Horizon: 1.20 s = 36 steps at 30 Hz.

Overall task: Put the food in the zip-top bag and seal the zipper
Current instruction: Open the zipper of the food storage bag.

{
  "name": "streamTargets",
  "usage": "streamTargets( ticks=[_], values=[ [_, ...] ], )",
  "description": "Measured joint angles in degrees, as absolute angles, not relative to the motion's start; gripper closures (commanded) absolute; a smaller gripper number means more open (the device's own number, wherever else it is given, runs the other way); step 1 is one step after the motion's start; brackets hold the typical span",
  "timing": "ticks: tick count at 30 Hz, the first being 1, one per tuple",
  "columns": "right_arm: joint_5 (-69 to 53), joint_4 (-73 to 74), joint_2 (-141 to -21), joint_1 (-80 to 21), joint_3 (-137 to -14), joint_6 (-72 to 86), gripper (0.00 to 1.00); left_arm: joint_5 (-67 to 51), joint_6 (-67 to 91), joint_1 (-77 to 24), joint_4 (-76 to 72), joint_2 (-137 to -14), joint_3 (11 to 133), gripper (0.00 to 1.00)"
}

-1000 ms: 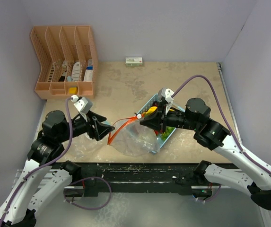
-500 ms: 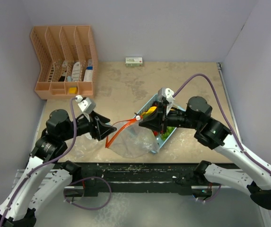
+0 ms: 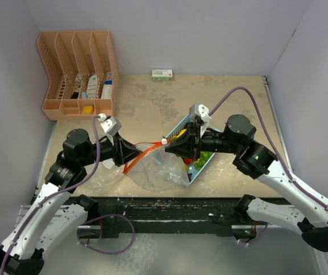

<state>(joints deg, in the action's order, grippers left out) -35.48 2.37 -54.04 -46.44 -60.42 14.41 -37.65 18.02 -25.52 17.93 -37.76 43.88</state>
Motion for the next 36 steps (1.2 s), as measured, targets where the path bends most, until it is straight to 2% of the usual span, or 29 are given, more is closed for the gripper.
streamTargets(
  ticks=[2,3,5,7,9,10,11,18,21,24,31,36],
  values=[
    [-35.44,1.37,-54.43,-46.44,-60.45,14.74,1.0,-37.93,18.24,-25.52,17.52,-38.13,43.88,1.0],
    [-35.38,0.91,-54.7,-46.44,-60.47,14.83,0.98,-37.91,18.22,-25.52,17.47,-38.35,43.88,1.0],
    [-34.22,0.19,-55.16,-46.46,-60.51,15.07,0.77,-37.63,18.2,-25.52,17.69,-38.48,43.88,1.0],
    [-31.66,0.4,-55.57,-46.46,-60.8,15.49,0.49,-36.29,17.82,-25.52,18.61,-38.46,44.05,1.0],
    [-26.74,1.54,-56.1,-46.44,-61.78,16.08,0.14,-33.17,17.34,-25.52,20.6,-38.59,44.82,1.0],
    [-23.33,2.68,-56.31,-46.44,-62.57,16.21,0.04,-31.11,17.15,-25.52,21.8,-38.7,45.41,1.0],
    [-19.66,3.97,-56.45,-46.44,-63.46,16.4,0.0,-28.08,16.97,-25.52,23.24,-38.89,46.26,1.0],
    [2.68,10.76,-57.91,-46.41,-69.47,18.96,0.01,-0.49,19.97,-25.52,31.79,-40.66,53.08,1.0],
    [8.08,11.42,-61.91,-46.33,-72.62,22.11,0.08,10.85,22.17,-25.52,34.06,-40.66,54.76,1.0],
    [9.74,10.85,-67.7,-46.22,-74.37,26.39,0.17,17.45,23.99,-25.52,34.89,-41.34,55.79,1.0],
    [7.88,8.67,-82.76,-48.66,-79.59,32.05,0.2,24.82,28.27,-25.5,35.0,-46.65,57.12,1.0],
    [5.15,4.34,-85.47,-51.27,-80.64,34.35,0.22,27.51,29.52,-25.52,34.59,-48.64,57.01,1.0]
  ],
)
